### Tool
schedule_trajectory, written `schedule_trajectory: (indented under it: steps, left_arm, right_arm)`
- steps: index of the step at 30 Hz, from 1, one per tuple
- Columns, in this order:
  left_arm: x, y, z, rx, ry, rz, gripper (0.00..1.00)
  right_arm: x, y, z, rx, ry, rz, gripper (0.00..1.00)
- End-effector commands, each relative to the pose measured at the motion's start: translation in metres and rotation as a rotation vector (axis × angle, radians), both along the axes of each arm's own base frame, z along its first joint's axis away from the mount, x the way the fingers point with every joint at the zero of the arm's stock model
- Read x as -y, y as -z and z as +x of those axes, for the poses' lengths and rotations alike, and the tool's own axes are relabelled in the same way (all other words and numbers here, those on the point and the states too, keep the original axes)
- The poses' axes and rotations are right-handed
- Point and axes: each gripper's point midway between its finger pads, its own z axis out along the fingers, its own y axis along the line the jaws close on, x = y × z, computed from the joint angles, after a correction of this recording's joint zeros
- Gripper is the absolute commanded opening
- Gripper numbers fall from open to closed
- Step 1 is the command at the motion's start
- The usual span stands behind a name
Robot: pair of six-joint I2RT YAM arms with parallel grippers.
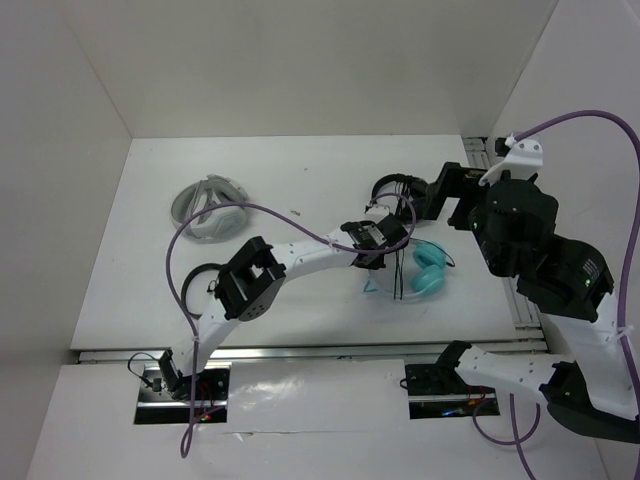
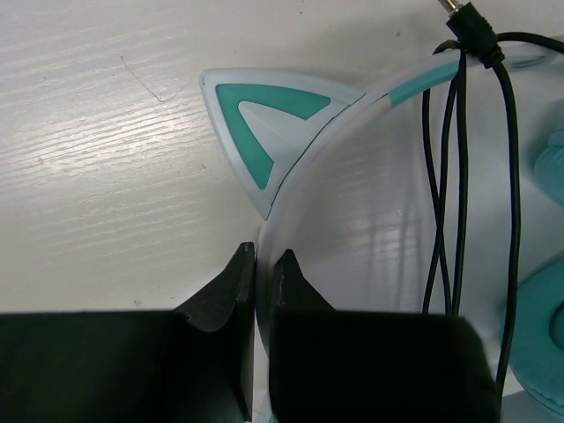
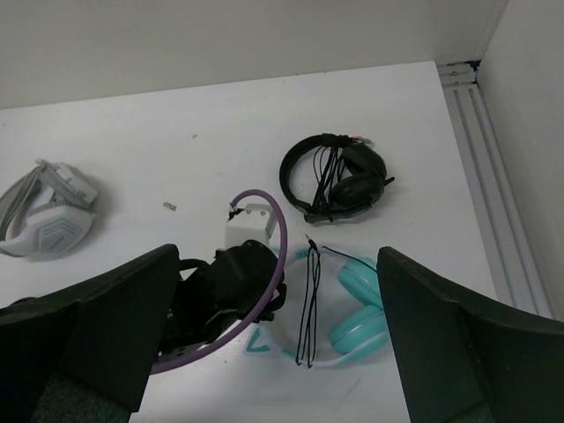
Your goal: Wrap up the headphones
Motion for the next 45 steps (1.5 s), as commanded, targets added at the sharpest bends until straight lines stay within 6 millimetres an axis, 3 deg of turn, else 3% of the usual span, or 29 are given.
schedule_trajectory:
  steps: [1,6,9,10,14,17,18,20,22,27,28,29,30,32,33,34,35,36,37,41,45]
  left_arm:
    - [0.013,-0.006,0.011,0.023,-0.08,-0.068,0.0]
    - [0.017,0.012,0.003,-0.03,-0.066,-0.077,0.01]
    - [0.015,0.008,-0.001,-0.038,-0.07,-0.089,0.2]
    - [0.013,0.006,-0.002,-0.038,-0.07,-0.089,0.31]
    - [0.013,-0.006,-0.002,-0.014,-0.061,-0.115,0.49]
    - [0.014,-0.025,-0.009,-0.006,-0.046,-0.144,0.57]
    - [0.011,-0.028,-0.011,-0.006,-0.046,-0.144,0.74]
    - [0.01,-0.043,-0.013,0.026,-0.049,-0.159,0.81]
    - [0.005,-0.07,-0.01,0.075,-0.063,-0.193,1.0]
    - [-0.013,-0.129,-0.026,0.163,-0.01,-0.192,1.0]
    - [-0.026,-0.14,-0.026,0.21,-0.025,-0.155,1.0]
    - [-0.039,-0.171,-0.033,0.253,-0.031,-0.162,1.0]
    - [-0.053,-0.183,-0.038,0.277,-0.034,-0.133,1.0]
    - [-0.094,-0.197,-0.052,0.311,-0.068,-0.025,1.0]
    - [-0.117,-0.23,-0.06,0.348,-0.102,-0.061,1.0]
    - [-0.137,-0.237,-0.065,0.36,-0.117,-0.034,1.0]
    - [-0.172,-0.265,-0.077,0.394,-0.166,-0.051,1.0]
    - [-0.183,-0.256,-0.08,0.384,-0.167,0.01,1.0]
    - [-0.211,-0.28,-0.092,0.411,-0.209,-0.048,1.0]
    - [-0.297,-0.312,-0.127,0.478,-0.295,-0.105,1.0]
    - [-0.355,-0.319,-0.156,0.492,-0.351,-0.165,1.0]
  right_arm:
    - [0.008,-0.002,-0.005,-0.003,0.016,0.015,1.0]
    - [0.0,0.012,0.0,-0.027,0.004,-0.002,1.0]
    - [0.0,0.015,0.001,-0.033,0.004,-0.009,1.0]
    - [-0.003,0.013,0.002,-0.028,-0.005,0.001,1.0]
    - [-0.005,0.014,0.001,-0.03,-0.015,0.003,1.0]
    - [-0.008,0.016,0.003,-0.039,-0.024,-0.001,1.0]
    - [-0.01,0.016,0.003,-0.042,-0.034,0.002,1.0]
    - [-0.012,0.012,0.003,-0.03,-0.046,0.008,1.0]
    - [-0.012,0.012,0.003,-0.03,-0.047,0.008,1.0]
    - [-0.021,0.016,0.006,-0.058,-0.085,-0.007,1.0]
    - [-0.02,0.014,0.004,-0.056,-0.085,-0.005,1.0]
    - [-0.018,0.006,-0.001,-0.036,-0.101,0.019,1.0]
    - [-0.02,0.004,-0.003,-0.039,-0.124,0.016,1.0]
    - [-0.014,-0.01,-0.015,-0.011,-0.15,0.049,1.0]
    - [-0.016,-0.012,-0.019,-0.012,-0.175,0.057,1.0]
    - [-0.016,-0.015,-0.023,-0.014,-0.188,0.061,1.0]
    - [-0.013,-0.016,-0.028,-0.022,-0.197,0.059,1.0]
    - [-0.013,-0.015,-0.028,-0.034,-0.196,0.049,1.0]
    - [-0.013,-0.014,-0.031,-0.041,-0.208,0.048,1.0]
    - [-0.002,-0.008,-0.038,-0.066,-0.189,0.026,1.0]
    - [0.018,-0.013,-0.052,-0.047,-0.157,0.027,1.0]
